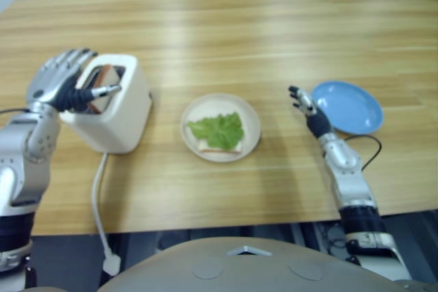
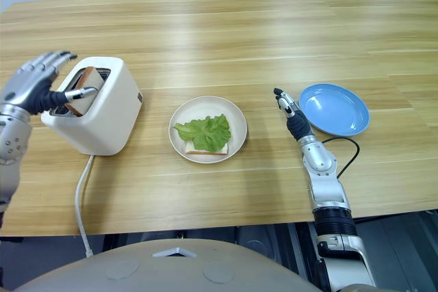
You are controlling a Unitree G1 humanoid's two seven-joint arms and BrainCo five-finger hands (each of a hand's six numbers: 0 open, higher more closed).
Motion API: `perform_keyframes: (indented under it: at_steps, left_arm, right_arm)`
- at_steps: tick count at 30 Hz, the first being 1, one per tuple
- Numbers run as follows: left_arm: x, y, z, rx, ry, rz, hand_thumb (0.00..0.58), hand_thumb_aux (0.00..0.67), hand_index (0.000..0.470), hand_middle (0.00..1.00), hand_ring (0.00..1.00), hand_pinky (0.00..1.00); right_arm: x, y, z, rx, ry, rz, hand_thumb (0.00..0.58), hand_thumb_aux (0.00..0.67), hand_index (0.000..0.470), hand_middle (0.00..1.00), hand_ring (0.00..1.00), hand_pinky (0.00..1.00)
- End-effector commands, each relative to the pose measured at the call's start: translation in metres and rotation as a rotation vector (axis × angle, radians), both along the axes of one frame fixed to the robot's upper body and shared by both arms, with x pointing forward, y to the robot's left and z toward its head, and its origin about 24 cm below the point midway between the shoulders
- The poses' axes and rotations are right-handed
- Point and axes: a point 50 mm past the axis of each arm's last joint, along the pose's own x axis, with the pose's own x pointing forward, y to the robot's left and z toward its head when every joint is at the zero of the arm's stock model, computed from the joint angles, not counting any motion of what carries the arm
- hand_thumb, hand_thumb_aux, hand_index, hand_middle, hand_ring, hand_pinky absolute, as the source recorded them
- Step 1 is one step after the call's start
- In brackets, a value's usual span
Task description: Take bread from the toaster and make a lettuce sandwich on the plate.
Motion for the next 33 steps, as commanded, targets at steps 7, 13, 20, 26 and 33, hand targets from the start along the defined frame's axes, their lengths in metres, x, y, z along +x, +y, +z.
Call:
perform_keyframes:
  at_steps: [7,13,20,26,33]
  left_arm:
    - [-0.002,0.013,-0.032,-0.046,0.162,0.111,0.0,0.0,0.0,0.0,0.0,0.0]
    - [-0.002,0.025,-0.026,-0.019,0.118,0.18,0.0,0.0,0.0,0.0,0.0,0.0]
    - [0.0,0.015,0.01,0.034,-0.126,0.135,0.0,0.0,0.0,0.0,0.0,0.0]
    - [-0.003,0.008,0.024,0.07,-0.242,0.106,0.0,0.0,0.0,0.0,0.0,0.0]
    - [-0.001,0.016,-0.014,0.09,-0.037,0.153,0.0,0.0,0.0,0.0,0.0,0.0]
  right_arm:
    - [-0.003,-0.004,0.001,0.015,0.002,-0.024,0.0,0.0,0.0,0.0,0.0,0.0]
    - [-0.004,-0.005,0.001,0.007,0.002,-0.027,0.0,0.0,0.0,0.0,0.0,0.0]
    - [-0.005,-0.005,-0.002,-0.009,0.008,-0.031,0.0,0.0,0.0,0.0,0.0,0.0]
    - [-0.005,-0.006,-0.004,-0.026,0.012,-0.031,0.0,0.0,0.0,0.0,0.0,0.0]
    - [-0.006,-0.006,-0.004,-0.04,0.015,-0.028,0.0,0.0,0.0,0.0,0.0,0.0]
